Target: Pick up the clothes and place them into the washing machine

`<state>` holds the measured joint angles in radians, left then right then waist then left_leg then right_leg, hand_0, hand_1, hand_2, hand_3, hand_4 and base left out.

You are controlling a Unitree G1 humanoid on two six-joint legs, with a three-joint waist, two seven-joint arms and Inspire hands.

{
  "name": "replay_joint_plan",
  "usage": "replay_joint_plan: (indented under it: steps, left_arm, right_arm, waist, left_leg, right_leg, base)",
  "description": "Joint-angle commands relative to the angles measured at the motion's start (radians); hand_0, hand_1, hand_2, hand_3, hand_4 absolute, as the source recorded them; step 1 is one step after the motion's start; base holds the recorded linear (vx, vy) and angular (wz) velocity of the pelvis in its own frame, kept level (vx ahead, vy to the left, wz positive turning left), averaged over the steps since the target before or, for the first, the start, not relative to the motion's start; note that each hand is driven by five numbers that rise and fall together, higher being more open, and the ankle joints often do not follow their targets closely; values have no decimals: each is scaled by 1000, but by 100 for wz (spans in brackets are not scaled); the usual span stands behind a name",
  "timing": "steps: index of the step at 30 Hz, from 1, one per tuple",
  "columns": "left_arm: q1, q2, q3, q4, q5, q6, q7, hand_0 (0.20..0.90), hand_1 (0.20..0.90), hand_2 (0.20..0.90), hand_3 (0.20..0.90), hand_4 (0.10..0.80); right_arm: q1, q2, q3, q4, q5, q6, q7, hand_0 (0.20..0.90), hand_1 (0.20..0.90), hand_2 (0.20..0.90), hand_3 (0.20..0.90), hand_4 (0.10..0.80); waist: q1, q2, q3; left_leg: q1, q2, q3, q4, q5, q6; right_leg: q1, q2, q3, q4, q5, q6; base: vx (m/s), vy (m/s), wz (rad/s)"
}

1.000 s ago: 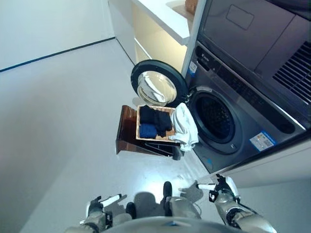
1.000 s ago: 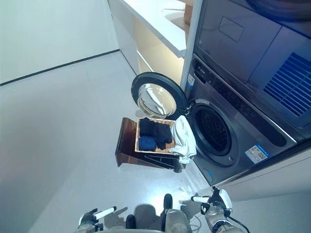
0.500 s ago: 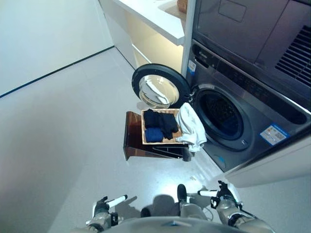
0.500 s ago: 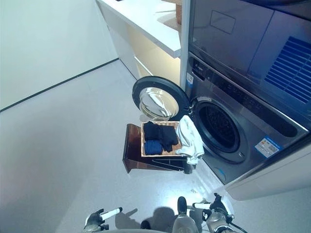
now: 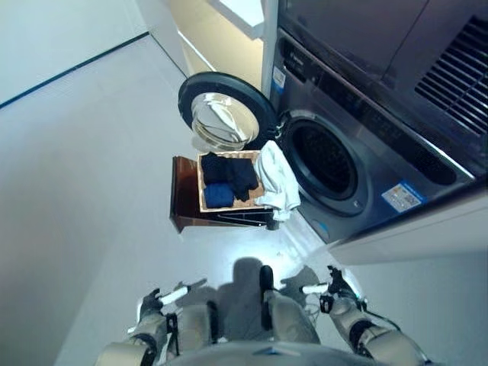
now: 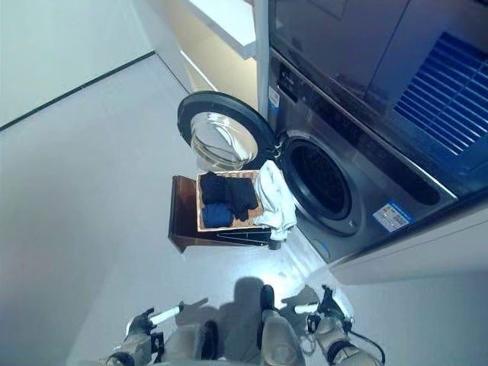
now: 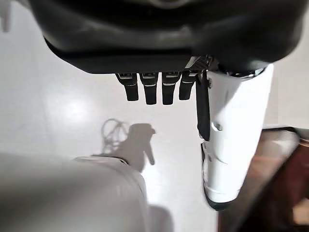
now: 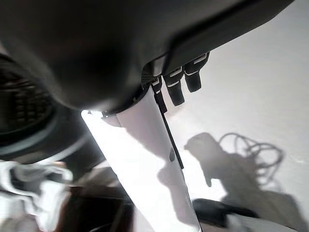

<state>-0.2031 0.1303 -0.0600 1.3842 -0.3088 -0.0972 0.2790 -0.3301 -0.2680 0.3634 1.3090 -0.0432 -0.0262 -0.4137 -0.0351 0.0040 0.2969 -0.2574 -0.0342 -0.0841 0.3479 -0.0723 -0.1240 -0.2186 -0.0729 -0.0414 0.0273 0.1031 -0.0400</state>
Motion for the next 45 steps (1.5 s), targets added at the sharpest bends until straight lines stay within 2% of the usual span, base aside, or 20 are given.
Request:
replay_joint_plan:
  steps: [1, 2, 4, 10, 18, 24, 26, 27, 29, 30, 32, 34, 35, 37, 38, 40, 41, 42, 44, 45]
  left_arm:
    - [60, 5, -27, 37, -25, 7, 33, 900, 900, 900, 900, 800]
    - [64, 6, -31, 40, -27, 8, 36, 900, 900, 900, 900, 800]
    - [56, 6, -37, 40, -18, 9, 36, 900, 900, 900, 900, 800]
    - [35, 27, -47, 21, -5, -1, 40, 900, 900, 900, 900, 800]
    - [27, 12, -56, 22, -6, -1, 46, 900, 900, 900, 900, 800]
    - [27, 7, -43, 33, -19, -3, 48, 900, 900, 900, 900, 800]
    - [30, 18, -34, 46, -6, 9, 45, 900, 900, 900, 900, 800]
    - [28, 31, -33, 47, 13, 19, 46, 900, 900, 900, 900, 800]
    - [21, 52, -33, 46, 30, 20, 45, 900, 900, 900, 900, 800]
    - [16, 62, -34, 45, 37, 19, 43, 900, 900, 900, 900, 800]
    - [7, 75, -34, 44, 39, 15, 42, 900, 900, 900, 900, 800]
    - [-12, 86, -27, 40, 27, 5, 45, 900, 900, 900, 900, 800]
    - [-16, 91, -22, 38, 20, 3, 46, 900, 900, 900, 900, 800]
    - [-25, 97, -11, 35, 0, -4, 53, 900, 900, 900, 900, 800]
    - [-31, 103, -4, 40, 4, 5, 57, 900, 900, 900, 900, 800]
    - [-22, 84, -6, 24, -16, 1, 53, 900, 900, 900, 900, 800]
    - [-22, 84, -6, 24, -16, 1, 53, 900, 900, 900, 900, 800]
    - [-28, 44, -31, -1, -47, -16, 54, 900, 900, 900, 900, 800]
    - [-47, 13, -90, -36, -16, -12, 44, 900, 900, 900, 900, 800]
    - [-41, 8, -110, -49, 4, -14, 43, 900, 900, 900, 900, 800]
  right_arm:
    - [-51, -21, 37, -51, -37, -38, -23, 900, 900, 900, 900, 800]
    - [-61, -22, 40, -55, -33, -38, -24, 900, 900, 900, 900, 800]
    - [-77, -25, 42, -61, -34, -38, -23, 900, 900, 900, 900, 800]
    - [-109, -15, 40, -40, -20, -30, -13, 900, 900, 900, 900, 800]
    - [-123, 13, 41, -56, -1, -35, -17, 900, 900, 900, 900, 800]
    - [-121, 19, 41, -40, -6, -31, -13, 900, 900, 900, 900, 800]
    - [-108, 31, 28, -25, -8, -24, -8, 900, 900, 900, 900, 800]
    - [-106, 40, 27, -27, -10, -22, -4, 900, 900, 900, 900, 800]
    - [-112, 57, 36, -33, -6, -23, 6, 900, 900, 900, 900, 800]
    - [-111, 64, 36, -37, -3, -24, 8, 900, 900, 900, 900, 800]
    - [-107, 72, 35, -45, -4, -24, 10, 900, 900, 900, 900, 800]
    - [-120, 79, 38, -67, -15, -20, 13, 900, 900, 900, 900, 800]
    - [-124, 81, 45, -81, -23, -18, 16, 900, 900, 900, 900, 800]
    - [-131, 86, 51, -99, -32, -17, 15, 900, 900, 900, 900, 800]
    - [-119, 89, 38, -111, -28, -15, 11, 900, 900, 900, 900, 800]
    - [-84, 79, 42, -101, -29, -22, 9, 900, 900, 900, 900, 800]
    - [-84, 79, 42, -101, -29, -22, 9, 900, 900, 900, 900, 800]
    - [-56, 66, 29, -80, -30, -15, 4, 900, 900, 900, 900, 800]
    - [-33, 33, 1, -70, -19, -16, -8, 900, 900, 900, 900, 800]
    - [-33, 25, -1, -63, -19, -15, -12, 900, 900, 900, 900, 800]
  waist:
    - [25, 35, 16]
    - [34, 42, 18]
    - [34, 55, 17]
    - [40, 64, -2]
    - [46, 53, -20]
    - [64, 9, -45]
    - [87, -17, -78]
    - [90, -19, -74]
    - [76, 0, -48]
    - [73, 8, -42]
    - [72, 14, -39]
    - [59, 11, -26]
    - [50, 3, -17]
    - [41, -22, -5]
    - [40, -40, -13]
    - [25, -42, -19]
    - [24, -43, -22]
    - [14, -34, -45]
    - [-9, -19, -52]
    - [-8, -11, -57]
  left_leg:
    - [-38, 50, -1, -242, 171, 55]
    - [-42, 71, -6, -315, 220, 53]
    - [-19, 90, 26, -356, 219, 54]
    - [24, 51, 51, -391, 203, 73]
    - [37, 41, 54, -410, 197, 71]
    - [-28, 14, 51, -255, 103, 90]
    - [-11, 2, 55, -225, 46, 120]
    - [20, -1, 55, -233, 32, 136]
    - [56, 6, 48, -250, 45, 146]
    - [75, 10, 43, -262, 47, 145]
    - [121, 23, 36, -285, 40, 129]
    - [151, 38, 22, -283, 18, 108]
    - [170, 46, 23, -276, 6, 100]
    - [188, 69, 26, -261, -14, 81]
    - [193, 88, 15, -251, -14, 63]
    - [190, 123, 15, -263, 2, 52]
    - [187, 122, 15, -263, 3, 52]
    - [199, 147, -3, -318, 39, 37]
    - [173, 157, 42, -345, 85, 39]
    - [173, 157, 41, -362, 95, 34]
  right_leg:
    - [74, 22, 30, 89, -177, 100]
    - [77, 34, 40, 109, -199, 99]
    - [72, 45, 48, 145, -224, 96]
    - [77, 5, 66, 109, -206, 119]
    - [111, -21, 45, 25, -179, 130]
    - [170, -65, 19, -39, -165, 151]
    - [178, -81, 20, 50, -179, 171]
    - [130, -76, 31, 188, -158, 180]
    - [23, -28, 72, 375, -111, 195]
    - [-6, -32, 67, 365, -110, 193]
    - [11, -96, 23, 230, -106, 182]
    - [-37, -174, 58, 55, -19, 193]
    - [-37, -182, 86, 20, 5, 203]
    - [-58, -170, 96, 17, 22, 221]
    - [-53, -165, 68, 48, -8, 219]
    - [-40, -135, 71, 80, -27, 214]
    - [-43, -137, 70, 80, -26, 214]
    - [-5, -135, 19, 72, -44, 204]
    - [35, -162, -39, 57, -50, 204]
    - [33, -162, -51, 60, -54, 201]
  base:
    - [207, 89, -63]
    - [192, 105, -55]
    - [155, 139, -52]
    - [112, 150, -55]
    - [79, 21, 20]
    - [92, 47, 14]
    - [241, 132, 11]
    - [140, 155, 10]
    - [81, 129, -16]
    - [132, 48, -12]
    - [189, -74, 10]
    - [197, -188, 0]
    - [177, -226, 7]
    - [130, -312, 6]
    - [122, -364, 3]
    - [94, -315, 39]
    - [105, -317, 97]
    - [98, -241, 100]
    - [55, -198, 125]
    - [29, -49, 150]
